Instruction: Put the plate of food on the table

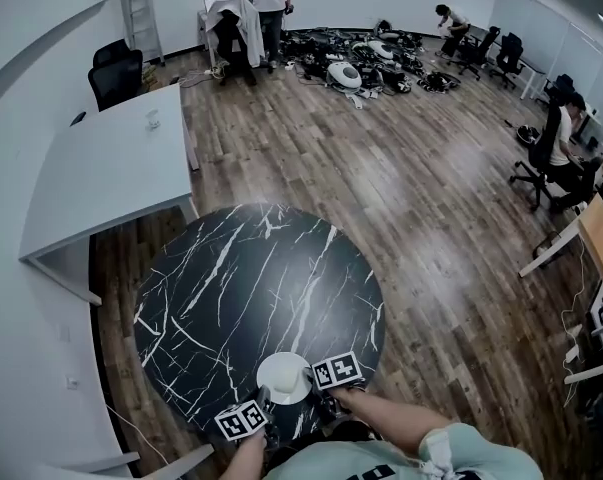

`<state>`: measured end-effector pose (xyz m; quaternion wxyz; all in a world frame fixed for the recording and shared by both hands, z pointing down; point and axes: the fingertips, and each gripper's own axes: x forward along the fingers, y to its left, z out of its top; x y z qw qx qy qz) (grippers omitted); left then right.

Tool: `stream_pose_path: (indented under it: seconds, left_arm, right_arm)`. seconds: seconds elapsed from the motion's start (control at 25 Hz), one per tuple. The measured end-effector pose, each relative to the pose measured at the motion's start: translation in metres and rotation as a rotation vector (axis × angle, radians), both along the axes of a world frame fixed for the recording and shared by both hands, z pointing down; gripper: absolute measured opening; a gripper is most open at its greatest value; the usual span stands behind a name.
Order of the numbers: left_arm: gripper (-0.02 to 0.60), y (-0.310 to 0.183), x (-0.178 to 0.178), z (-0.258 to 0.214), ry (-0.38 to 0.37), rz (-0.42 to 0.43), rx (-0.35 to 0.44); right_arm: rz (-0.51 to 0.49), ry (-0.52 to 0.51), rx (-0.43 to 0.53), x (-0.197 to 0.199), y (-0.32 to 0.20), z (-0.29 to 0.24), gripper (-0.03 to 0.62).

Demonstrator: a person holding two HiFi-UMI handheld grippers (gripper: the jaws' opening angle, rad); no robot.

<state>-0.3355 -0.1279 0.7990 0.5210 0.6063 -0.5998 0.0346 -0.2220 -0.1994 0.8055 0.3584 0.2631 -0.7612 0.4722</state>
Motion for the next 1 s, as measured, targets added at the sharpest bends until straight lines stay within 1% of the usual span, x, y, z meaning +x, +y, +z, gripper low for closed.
stream_pose_path:
  seconds: [0.12,0.28,0.36,0.4,0.56,0.76,0.88,1.0]
  left_arm:
    - [0.051,-0.001,-0.001,0.0,-0.031,0.019,-0.004]
    - [0.062,0.001,0.001,0.006,-0.058,0.037,-0.028]
    - [0.08,0.001,0.0,0.005,-0.081,0.043,-0.027]
    - [0.094,0.001,-0.002,0.004,-0.092,0.04,-0.022]
    - [0.11,0.001,-0.006,0.002,-0.106,0.022,-0.009]
    - [0.109,0.012,-0.019,-0.01,-0.124,-0.035,0.01]
    - [0.106,0.021,-0.02,-0.023,-0.135,-0.049,0.024]
    - [0.066,0.027,-0.011,-0.038,-0.158,-0.045,0.039]
  right_arm:
    - [0.001,-0.004,0.011,0.0,0.0,-0.001,0.061]
    - [-0.016,-0.005,0.025,-0.002,0.0,0.0,0.061]
    - [-0.023,-0.008,0.035,-0.003,0.0,-0.002,0.061]
    - [-0.023,-0.01,0.043,-0.004,-0.002,-0.003,0.061]
    - [-0.007,-0.016,0.079,-0.001,-0.012,-0.011,0.061]
    - [0.015,-0.018,0.167,0.01,-0.024,-0.032,0.061]
    - [0.001,-0.024,0.204,0.016,-0.02,-0.047,0.061]
    - [-0.026,-0.032,0.224,0.022,-0.01,-0.061,0.06]
